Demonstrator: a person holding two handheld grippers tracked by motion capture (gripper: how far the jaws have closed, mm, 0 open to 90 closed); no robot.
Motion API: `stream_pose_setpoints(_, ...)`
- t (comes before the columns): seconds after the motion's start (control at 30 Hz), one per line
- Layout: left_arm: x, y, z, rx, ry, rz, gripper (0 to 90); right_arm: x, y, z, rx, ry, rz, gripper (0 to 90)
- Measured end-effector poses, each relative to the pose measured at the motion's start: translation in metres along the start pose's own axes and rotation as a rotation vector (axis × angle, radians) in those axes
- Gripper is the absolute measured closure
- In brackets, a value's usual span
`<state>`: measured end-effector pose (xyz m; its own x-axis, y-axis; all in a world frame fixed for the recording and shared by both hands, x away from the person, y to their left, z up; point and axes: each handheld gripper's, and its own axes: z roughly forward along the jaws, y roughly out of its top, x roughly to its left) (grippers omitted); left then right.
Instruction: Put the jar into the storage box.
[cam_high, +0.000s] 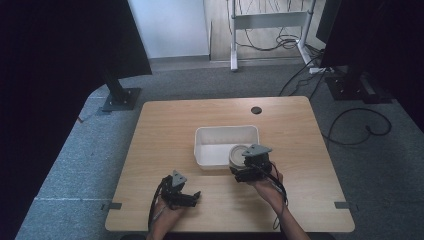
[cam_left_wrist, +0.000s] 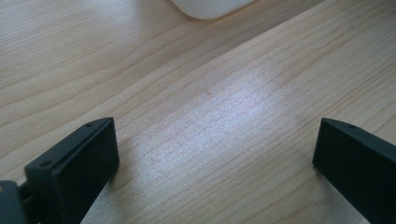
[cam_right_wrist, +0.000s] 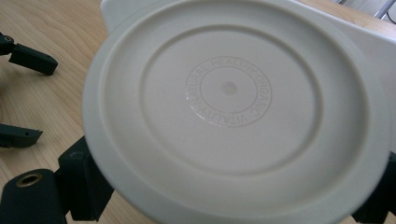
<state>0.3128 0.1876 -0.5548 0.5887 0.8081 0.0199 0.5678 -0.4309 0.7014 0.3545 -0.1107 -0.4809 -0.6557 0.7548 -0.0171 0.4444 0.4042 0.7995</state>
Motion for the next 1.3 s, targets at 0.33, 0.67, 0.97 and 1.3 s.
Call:
stream_pose_setpoints(0.33,0.0,0.0,0.0,0.0,0.0,0.0,0.0,0.001,0.007,0.014,-0.001,-0.007,0.005,9.7)
stream_pose_setpoints(0.67,0.0,0.0,0.0,0.001,0.0,0.001,0.0,0.004,0.017,0.026,-0.004,-0.009,0.0,9.7)
stream_pose_setpoints(0.97,0.0,0.0,0.0,0.0,0.0,0.0,0.0,0.007,0.025,0.037,-0.005,-0.003,-0.004,9.7)
stream_pose_setpoints(1.3,0.0,0.0,0.0,0.0,0.0,0.0,0.0,0.01,0.031,0.05,-0.003,-0.002,-0.008,9.7)
